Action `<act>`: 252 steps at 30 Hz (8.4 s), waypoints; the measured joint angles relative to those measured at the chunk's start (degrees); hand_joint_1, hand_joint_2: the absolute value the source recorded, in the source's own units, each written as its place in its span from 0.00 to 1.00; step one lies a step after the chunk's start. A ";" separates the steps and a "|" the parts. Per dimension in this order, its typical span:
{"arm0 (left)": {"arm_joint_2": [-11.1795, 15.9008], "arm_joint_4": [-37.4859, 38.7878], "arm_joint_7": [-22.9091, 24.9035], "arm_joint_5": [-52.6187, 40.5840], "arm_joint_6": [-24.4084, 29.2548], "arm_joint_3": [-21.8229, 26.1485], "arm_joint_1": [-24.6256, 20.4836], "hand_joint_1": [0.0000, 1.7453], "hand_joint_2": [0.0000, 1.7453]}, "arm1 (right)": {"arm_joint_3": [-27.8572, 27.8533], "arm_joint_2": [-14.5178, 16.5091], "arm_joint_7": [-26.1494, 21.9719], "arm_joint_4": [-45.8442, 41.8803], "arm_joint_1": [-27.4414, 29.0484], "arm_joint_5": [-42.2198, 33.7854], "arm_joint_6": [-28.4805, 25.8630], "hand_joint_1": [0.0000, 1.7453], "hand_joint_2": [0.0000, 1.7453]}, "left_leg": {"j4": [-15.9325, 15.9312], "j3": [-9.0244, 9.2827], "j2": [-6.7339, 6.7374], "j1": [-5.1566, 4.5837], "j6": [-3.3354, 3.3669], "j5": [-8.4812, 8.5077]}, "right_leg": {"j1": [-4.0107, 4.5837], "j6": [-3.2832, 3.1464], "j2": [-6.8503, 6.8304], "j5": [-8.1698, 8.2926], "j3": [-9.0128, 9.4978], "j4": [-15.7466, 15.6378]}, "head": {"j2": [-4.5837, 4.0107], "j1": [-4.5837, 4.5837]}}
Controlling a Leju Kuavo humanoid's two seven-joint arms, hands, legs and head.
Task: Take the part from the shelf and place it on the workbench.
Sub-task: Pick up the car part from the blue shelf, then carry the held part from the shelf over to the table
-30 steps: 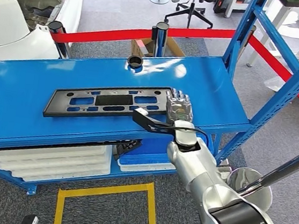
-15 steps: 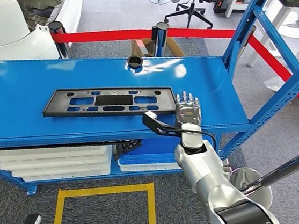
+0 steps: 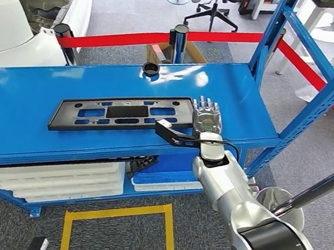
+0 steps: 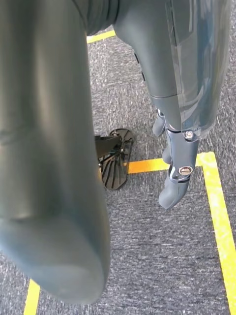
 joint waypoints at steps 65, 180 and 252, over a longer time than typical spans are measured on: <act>-1.12 0.00 -7.04 -0.18 0.80 -2.57 -0.16 0.00 0.00 | -1.54 2.04 -5.38 2.45 0.39 0.13 -4.31 1.00 1.00 | 0.00 0.13 0.00 -0.05 0.00 0.00 | 0.00 0.00 0.02 0.00 0.12 -0.01 | 0.00 0.00; 2.04 1.96 -9.86 0.02 4.23 12.18 5.58 0.00 0.00 | 1.27 -9.03 -45.84 -83.23 45.47 -91.74 24.20 1.00 1.00 | 0.44 -3.15 1.39 1.22 0.68 3.36 | -0.51 2.09 -1.19 -10.37 -2.23 11.77 | 0.00 -0.23; 5.82 3.61 -0.04 0.02 4.75 18.20 6.70 0.00 0.00 | -0.17 -13.88 -48.75 -82.63 46.00 -90.74 30.31 1.00 1.00 | 0.89 -6.45 -4.14 1.03 -0.98 5.46 | -0.30 -0.76 2.07 -3.69 6.66 -2.34 | 0.00 -0.34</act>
